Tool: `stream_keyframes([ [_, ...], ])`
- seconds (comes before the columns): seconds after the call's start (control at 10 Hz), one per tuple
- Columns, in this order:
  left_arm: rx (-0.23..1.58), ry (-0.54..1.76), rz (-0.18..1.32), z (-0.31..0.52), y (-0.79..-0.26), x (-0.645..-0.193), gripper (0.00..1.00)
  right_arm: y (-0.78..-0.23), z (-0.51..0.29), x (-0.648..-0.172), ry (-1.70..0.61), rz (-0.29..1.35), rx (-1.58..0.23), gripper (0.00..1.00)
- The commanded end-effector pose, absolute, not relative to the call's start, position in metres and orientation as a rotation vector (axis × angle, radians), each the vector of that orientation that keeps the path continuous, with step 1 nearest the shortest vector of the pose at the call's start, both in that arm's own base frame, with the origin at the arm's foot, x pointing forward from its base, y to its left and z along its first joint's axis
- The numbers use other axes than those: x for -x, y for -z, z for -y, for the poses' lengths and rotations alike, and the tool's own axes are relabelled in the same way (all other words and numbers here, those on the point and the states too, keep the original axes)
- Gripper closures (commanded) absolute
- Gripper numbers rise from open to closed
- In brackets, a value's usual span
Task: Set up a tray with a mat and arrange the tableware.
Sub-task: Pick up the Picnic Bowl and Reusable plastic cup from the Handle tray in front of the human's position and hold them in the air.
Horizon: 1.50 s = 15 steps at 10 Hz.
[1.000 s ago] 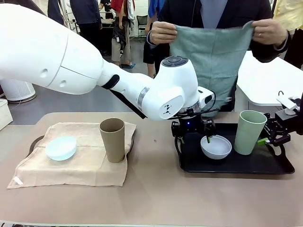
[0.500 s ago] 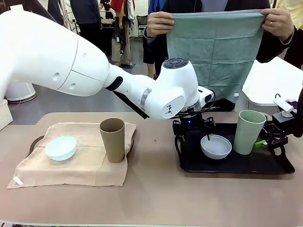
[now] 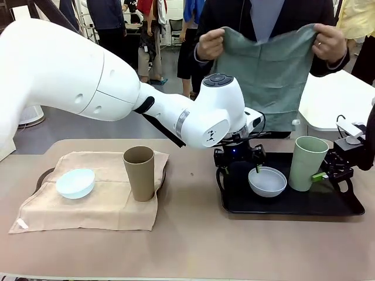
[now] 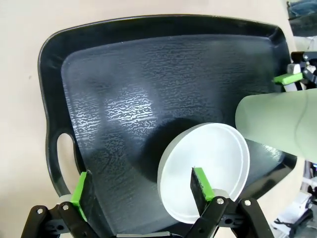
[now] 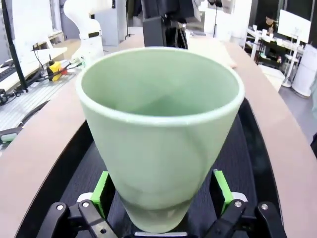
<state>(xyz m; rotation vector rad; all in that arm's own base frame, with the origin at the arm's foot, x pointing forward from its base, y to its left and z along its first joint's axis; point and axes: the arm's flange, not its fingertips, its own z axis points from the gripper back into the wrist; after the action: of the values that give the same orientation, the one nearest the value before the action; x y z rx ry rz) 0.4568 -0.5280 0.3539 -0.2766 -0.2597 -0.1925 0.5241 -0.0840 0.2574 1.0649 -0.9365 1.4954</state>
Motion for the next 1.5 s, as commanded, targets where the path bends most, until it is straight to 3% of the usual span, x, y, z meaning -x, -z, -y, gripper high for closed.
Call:
stream_keyframes([
  [0.0, 0.267, 0.183, 0.256, 0.537, -0.351, -0.458, 0.00, -0.264, 0.080, -0.511, -1.483, 0.990, -1.070, 0.00],
  [0.8, 0.331, 0.203, 0.189, 0.552, -0.345, -0.452, 0.00, -0.276, 0.086, -0.501, -1.512, 0.979, -1.123, 0.00],
  [0.9, 0.332, 0.200, 0.183, 0.552, -0.344, -0.452, 0.40, -0.277, 0.086, -0.500, -1.522, 0.971, -1.134, 0.00],
  [1.0, 0.327, 0.196, 0.173, 0.551, -0.345, -0.453, 0.12, -0.278, 0.084, -0.500, -1.528, 0.965, -1.141, 0.00],
  [1.4, 0.328, 0.189, 0.163, 0.547, -0.345, -0.456, 0.12, -0.280, 0.076, -0.504, -1.518, 0.914, -1.122, 0.00],
])
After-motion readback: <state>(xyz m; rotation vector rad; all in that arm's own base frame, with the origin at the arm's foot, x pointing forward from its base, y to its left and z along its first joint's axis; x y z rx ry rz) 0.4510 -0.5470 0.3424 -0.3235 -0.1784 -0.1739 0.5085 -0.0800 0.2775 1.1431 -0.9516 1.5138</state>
